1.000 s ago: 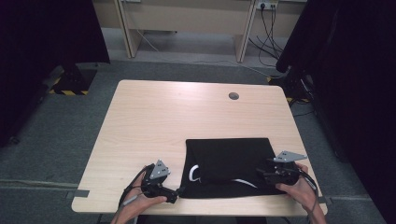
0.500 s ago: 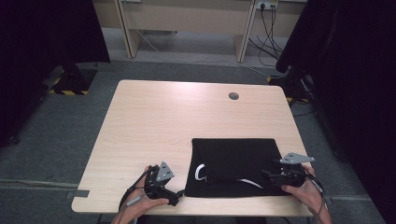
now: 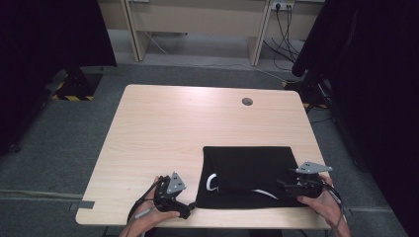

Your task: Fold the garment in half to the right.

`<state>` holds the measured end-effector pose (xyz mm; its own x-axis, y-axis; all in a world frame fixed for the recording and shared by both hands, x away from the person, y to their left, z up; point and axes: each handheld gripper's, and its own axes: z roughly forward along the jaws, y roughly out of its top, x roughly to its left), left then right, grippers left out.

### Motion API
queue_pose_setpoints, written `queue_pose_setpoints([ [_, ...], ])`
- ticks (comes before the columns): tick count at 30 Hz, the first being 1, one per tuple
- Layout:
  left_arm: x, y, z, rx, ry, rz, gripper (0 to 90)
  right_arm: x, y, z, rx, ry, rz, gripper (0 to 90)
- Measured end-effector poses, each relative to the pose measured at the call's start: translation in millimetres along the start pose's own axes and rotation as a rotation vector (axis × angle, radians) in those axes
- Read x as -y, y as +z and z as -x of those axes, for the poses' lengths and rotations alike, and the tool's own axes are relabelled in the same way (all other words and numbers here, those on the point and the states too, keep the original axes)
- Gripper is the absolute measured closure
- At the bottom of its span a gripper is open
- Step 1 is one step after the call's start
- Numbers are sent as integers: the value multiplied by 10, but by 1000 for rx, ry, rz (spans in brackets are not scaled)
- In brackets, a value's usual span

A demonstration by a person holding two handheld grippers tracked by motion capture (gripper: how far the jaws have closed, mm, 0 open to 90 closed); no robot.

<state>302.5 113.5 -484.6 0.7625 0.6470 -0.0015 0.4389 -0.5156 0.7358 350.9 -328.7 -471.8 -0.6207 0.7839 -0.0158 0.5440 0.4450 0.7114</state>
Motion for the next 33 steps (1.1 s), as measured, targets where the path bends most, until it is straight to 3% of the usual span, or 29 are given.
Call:
queue_pose_setpoints([
  [7,-78,71,172,29,39,21,19,0,1,-8,2,2,-1,306],
  [16,-254,261,270,7,65,14,14,0,2,-10,3,3,-2,305],
  [21,-363,369,276,-14,60,28,45,-3,2,-9,2,2,-3,305],
  [26,-437,435,291,-8,52,56,186,-3,6,-7,1,1,-1,304],
  [28,-455,447,282,3,53,65,290,-4,6,-6,1,1,-2,304],
  [31,-471,461,268,25,45,73,514,-4,8,-8,3,4,-1,304],
  [33,-481,470,265,20,57,76,621,-6,8,-8,3,5,-2,304],
])
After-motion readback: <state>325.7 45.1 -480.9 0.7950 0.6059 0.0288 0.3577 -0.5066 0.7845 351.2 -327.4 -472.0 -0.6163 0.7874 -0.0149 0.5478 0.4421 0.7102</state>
